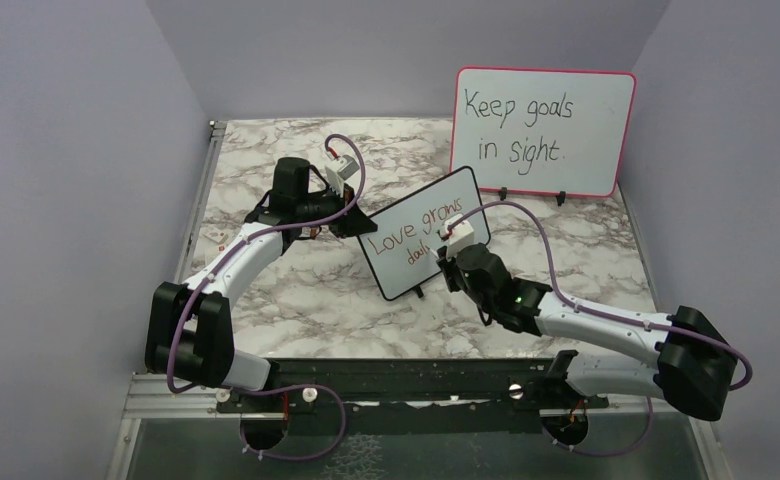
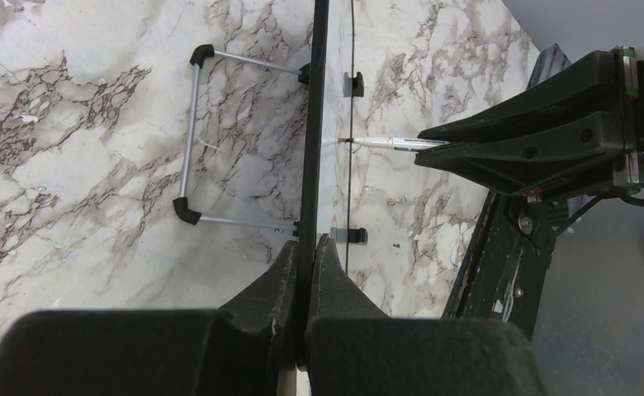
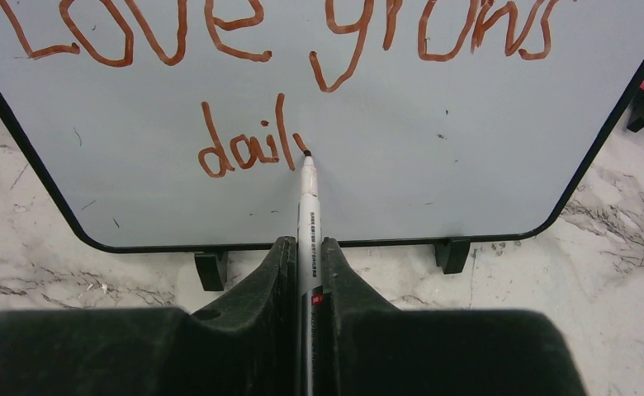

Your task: Write a sentence on the whiteboard

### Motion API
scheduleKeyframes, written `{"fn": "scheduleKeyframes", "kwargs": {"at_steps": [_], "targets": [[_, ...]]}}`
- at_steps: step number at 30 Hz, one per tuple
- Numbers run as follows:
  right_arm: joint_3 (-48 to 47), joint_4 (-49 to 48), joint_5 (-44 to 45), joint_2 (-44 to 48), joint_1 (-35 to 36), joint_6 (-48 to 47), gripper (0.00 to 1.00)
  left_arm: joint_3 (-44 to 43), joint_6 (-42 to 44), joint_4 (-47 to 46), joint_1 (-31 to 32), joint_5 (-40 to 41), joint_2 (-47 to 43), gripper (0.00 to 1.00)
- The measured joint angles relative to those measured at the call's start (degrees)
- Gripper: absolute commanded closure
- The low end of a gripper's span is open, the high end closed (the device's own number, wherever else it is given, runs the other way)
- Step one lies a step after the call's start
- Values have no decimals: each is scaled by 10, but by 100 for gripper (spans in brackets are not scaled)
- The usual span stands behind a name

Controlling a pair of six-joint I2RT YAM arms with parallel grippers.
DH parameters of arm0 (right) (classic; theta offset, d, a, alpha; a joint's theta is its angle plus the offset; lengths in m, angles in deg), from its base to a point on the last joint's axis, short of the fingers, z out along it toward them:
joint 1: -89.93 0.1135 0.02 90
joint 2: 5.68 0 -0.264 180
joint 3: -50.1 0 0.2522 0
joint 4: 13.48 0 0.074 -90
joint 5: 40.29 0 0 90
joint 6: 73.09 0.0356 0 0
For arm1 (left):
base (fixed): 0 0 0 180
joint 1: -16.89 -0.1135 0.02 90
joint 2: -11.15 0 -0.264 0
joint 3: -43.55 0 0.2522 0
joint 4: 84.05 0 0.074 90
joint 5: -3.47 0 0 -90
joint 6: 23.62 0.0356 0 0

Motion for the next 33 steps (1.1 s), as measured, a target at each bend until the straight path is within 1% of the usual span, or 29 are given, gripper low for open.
{"fn": "scheduleKeyframes", "kwargs": {"at_steps": [12,33], "targets": [[0,14,2,10,-4,1,100,0,0,0,0,0,0,100],[0,-8,4,7,-12,-15,99,0,0,0,0,0,0,100]]}}
